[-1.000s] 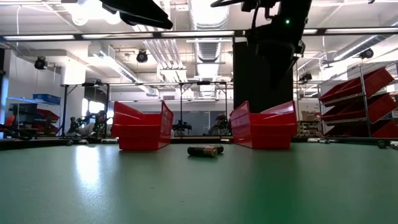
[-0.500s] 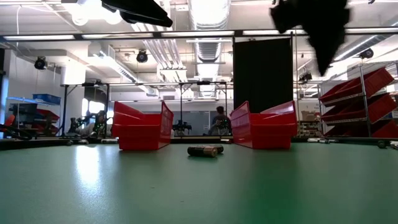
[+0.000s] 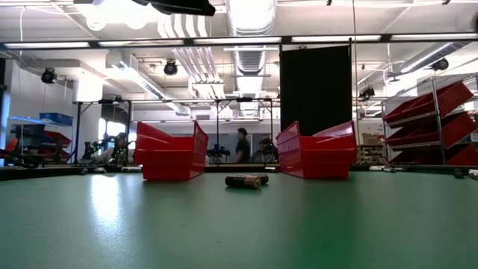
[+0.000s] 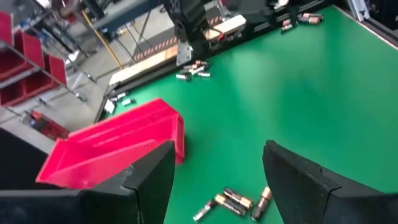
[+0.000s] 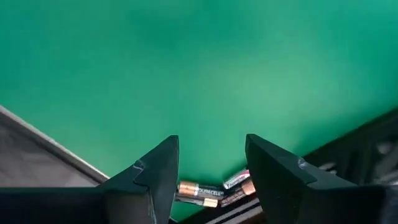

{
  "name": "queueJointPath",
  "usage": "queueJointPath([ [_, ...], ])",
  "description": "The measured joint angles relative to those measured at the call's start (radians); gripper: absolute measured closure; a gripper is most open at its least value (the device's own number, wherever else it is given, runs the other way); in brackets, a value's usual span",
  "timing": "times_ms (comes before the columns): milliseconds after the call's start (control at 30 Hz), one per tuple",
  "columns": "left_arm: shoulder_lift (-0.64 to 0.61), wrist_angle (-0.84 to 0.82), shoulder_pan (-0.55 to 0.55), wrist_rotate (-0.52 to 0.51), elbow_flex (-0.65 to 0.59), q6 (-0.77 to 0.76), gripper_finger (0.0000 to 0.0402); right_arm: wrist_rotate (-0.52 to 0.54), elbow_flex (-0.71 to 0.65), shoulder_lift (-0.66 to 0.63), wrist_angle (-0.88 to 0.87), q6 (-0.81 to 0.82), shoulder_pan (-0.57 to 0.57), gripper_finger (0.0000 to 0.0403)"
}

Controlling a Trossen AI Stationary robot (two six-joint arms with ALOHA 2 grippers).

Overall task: Sort batteries
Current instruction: Put the silver battery into the right red bin

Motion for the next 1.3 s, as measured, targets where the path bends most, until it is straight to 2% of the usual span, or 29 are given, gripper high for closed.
queueJointPath([
  [133,0.0,0.037,0.0,0.0,0.0,0.033,0.018,0.042,-0.019,0.017,0.021,-0.062,0.09,0.0205],
  [300,0.0,0.05,0.0,0.0,0.0,0.04,0.018,0.034,-0.034,0.043,0.027,-0.216,0.163,0.0171],
  [467,0.0,0.04,0.0,0.0,0.0,0.028,0.018,0.025,-0.045,0.067,0.029,-0.268,0.206,0.0139],
  [833,0.001,0.008,0.0,0.0,-0.001,0.006,0.018,-0.087,-0.045,0.149,0.036,-0.343,0.26,0.0082],
  [967,0.001,0.008,0.0,0.0,-0.001,0.006,0.018,-0.1,-0.047,0.171,0.033,-0.373,0.267,0.0079],
  [1300,0.001,0.008,0.0,0.0,-0.002,0.006,0.018,-0.1,-0.057,0.182,0.029,-0.407,0.266,0.0105],
])
